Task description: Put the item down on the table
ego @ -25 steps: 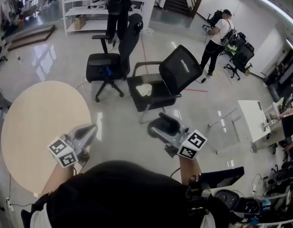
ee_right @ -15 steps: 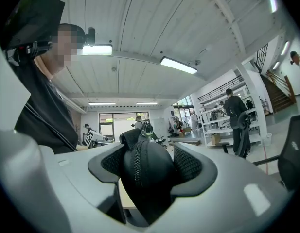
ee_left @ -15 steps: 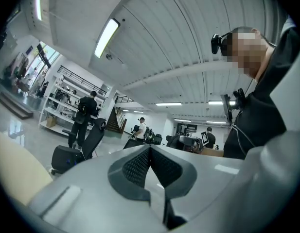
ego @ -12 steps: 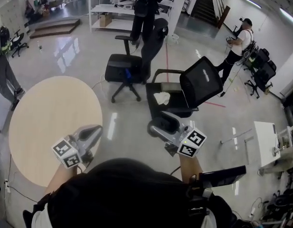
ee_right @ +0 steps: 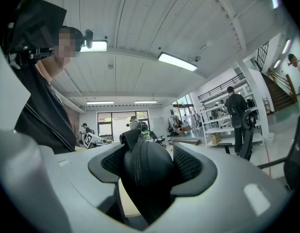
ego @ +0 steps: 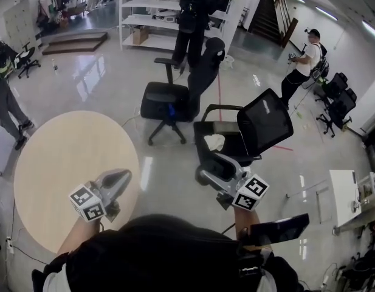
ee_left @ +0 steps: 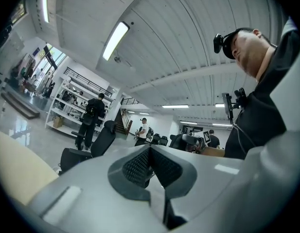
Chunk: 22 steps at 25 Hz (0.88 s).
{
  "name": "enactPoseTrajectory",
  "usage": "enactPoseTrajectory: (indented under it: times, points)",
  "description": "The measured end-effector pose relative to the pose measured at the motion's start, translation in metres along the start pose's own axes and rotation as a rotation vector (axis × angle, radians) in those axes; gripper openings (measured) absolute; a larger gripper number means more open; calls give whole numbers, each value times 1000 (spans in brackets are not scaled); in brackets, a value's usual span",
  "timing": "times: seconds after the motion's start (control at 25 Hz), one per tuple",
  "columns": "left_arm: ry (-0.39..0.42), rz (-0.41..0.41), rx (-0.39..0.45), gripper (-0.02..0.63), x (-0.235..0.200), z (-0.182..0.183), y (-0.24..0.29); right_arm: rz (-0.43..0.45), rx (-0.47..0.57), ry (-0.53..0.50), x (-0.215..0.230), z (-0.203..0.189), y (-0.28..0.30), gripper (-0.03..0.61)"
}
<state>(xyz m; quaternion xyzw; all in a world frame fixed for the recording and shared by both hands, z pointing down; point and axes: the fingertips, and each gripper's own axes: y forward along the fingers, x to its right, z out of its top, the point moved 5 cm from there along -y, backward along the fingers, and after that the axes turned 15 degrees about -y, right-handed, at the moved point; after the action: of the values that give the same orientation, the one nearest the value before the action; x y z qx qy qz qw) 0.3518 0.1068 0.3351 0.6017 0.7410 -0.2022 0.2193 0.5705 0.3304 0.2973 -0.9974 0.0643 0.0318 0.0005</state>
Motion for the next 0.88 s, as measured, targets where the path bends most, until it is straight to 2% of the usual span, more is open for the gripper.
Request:
enactPoseTrajectory:
  times: [0.24,0.56,0.64,0.76,0.88]
  points:
    - [32,87,28,-5,-5,9,41,56,32,-1,57,-12,-3,301]
    - [111,285,117,-5,12,10,48,238,63,-63,121,-26,14,301]
    - [149,309,142,-3,21,29,37,271,70,-60,125,-23,30,301]
    - [215,341,232,-5,38,84,-6,345,82,-75,110,-7,74,301]
    - [266,379,313,-5,37,129,-55,403,86,-118,91,12,126,301]
